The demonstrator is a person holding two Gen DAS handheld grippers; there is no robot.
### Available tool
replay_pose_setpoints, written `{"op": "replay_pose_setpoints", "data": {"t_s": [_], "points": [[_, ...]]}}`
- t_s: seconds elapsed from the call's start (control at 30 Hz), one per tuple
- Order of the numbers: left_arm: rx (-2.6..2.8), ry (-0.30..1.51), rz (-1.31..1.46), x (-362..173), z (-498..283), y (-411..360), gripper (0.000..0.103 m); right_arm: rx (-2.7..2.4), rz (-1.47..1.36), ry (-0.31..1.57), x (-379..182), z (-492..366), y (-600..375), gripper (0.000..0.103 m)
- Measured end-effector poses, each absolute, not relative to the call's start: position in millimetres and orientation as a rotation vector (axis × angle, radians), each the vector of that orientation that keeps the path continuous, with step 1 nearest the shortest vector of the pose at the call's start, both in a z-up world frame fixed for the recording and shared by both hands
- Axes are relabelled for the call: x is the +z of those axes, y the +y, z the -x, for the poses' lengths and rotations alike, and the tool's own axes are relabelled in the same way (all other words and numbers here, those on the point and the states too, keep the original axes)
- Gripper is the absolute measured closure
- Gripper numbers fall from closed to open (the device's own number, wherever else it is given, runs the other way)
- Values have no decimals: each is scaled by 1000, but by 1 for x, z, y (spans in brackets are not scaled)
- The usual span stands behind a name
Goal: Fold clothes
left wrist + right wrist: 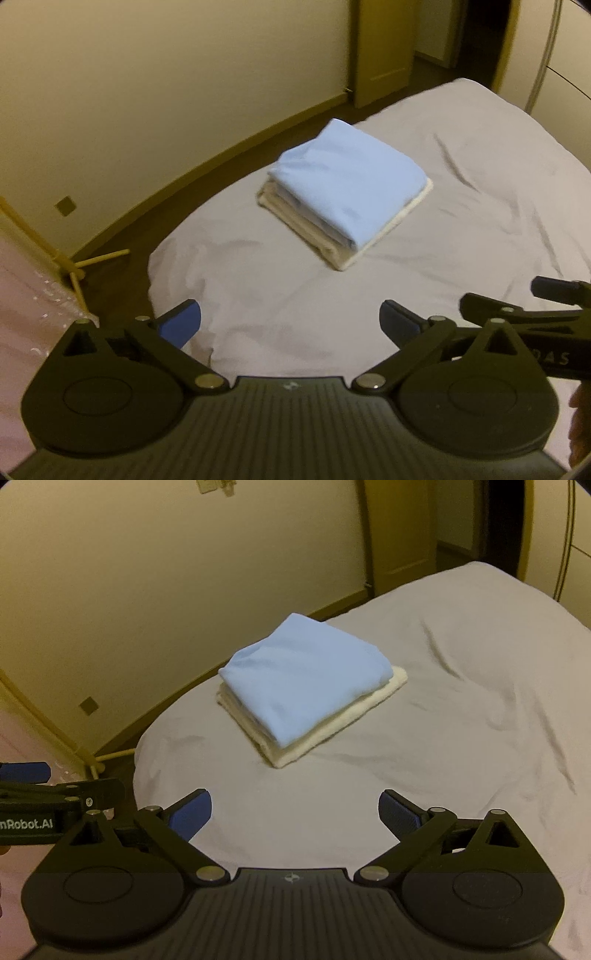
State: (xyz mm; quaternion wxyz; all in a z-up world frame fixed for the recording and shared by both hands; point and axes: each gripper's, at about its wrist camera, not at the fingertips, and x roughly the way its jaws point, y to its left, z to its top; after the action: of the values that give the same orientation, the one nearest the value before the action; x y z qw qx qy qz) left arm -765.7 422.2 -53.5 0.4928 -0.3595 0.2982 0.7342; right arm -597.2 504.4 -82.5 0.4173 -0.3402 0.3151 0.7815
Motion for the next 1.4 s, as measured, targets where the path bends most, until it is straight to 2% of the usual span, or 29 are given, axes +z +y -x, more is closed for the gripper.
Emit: {"op": "replay_pose_setpoints", "data": {"t_s": [0.5,0.7,1.4], "points": [[1887,594,1067,-73,739,439,1,1994,919,825,-102,563,545,3],[1920,657,1064,-81,727,453,1,1990,941,870,-116,559,565,3],[1868,699,1161,-109,725,502,1,1920,971,929,-144,551,609,3]]}}
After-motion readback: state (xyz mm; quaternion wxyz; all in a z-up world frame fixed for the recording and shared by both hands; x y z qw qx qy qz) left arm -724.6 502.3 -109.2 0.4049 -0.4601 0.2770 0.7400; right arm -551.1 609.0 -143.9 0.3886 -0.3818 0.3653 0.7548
